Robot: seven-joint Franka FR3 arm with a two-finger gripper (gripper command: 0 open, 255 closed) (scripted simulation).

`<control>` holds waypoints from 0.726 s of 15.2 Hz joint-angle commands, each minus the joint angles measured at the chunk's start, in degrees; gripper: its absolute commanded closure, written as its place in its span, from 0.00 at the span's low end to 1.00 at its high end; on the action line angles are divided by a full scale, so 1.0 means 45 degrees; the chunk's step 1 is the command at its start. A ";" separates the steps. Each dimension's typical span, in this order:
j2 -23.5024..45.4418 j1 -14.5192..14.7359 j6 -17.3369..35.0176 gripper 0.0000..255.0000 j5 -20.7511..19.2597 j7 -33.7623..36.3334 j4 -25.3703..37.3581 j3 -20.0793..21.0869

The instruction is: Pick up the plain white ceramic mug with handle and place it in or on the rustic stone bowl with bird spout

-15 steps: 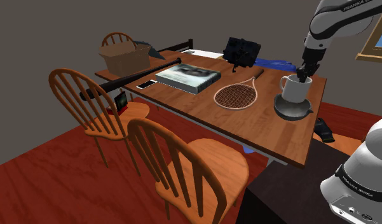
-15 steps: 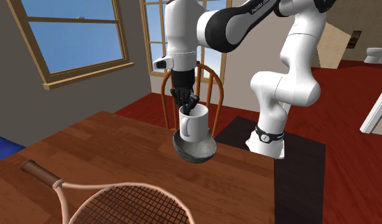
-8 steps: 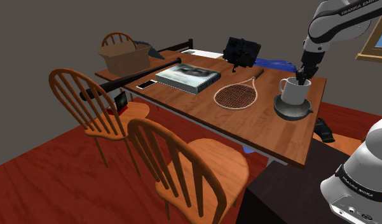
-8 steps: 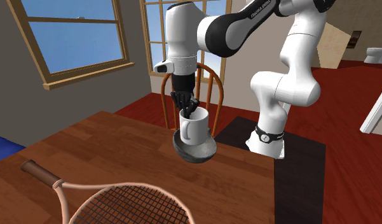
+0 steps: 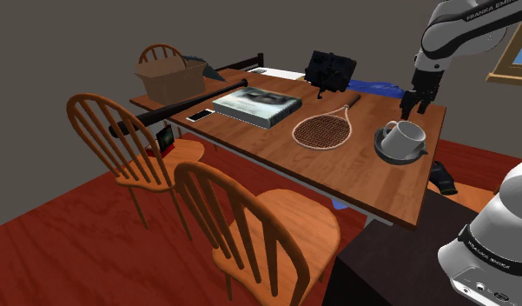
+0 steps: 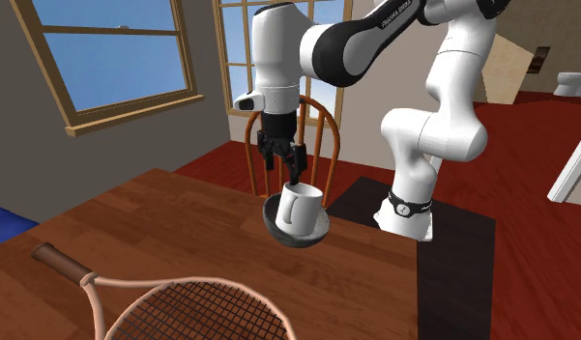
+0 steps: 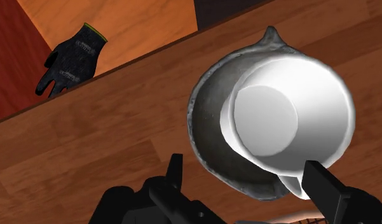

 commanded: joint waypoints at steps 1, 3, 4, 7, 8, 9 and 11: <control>-0.0164 0.0003 -0.0472 0.00 0.0018 0.0013 0.0311 0.0079; -0.0425 0.0020 -0.1393 0.00 0.0068 0.0029 0.0975 0.0230; -0.0503 0.0030 -0.1748 0.00 0.0092 0.0031 0.1252 0.0286; -0.0503 0.0029 -0.1748 0.00 0.0093 0.0031 0.1252 0.0287; -0.0503 0.0029 -0.1748 0.00 0.0093 0.0031 0.1252 0.0287; -0.0503 0.0029 -0.1748 0.00 0.0093 0.0031 0.1252 0.0287; -0.0503 0.0029 -0.1748 0.00 0.0093 0.0031 0.1252 0.0287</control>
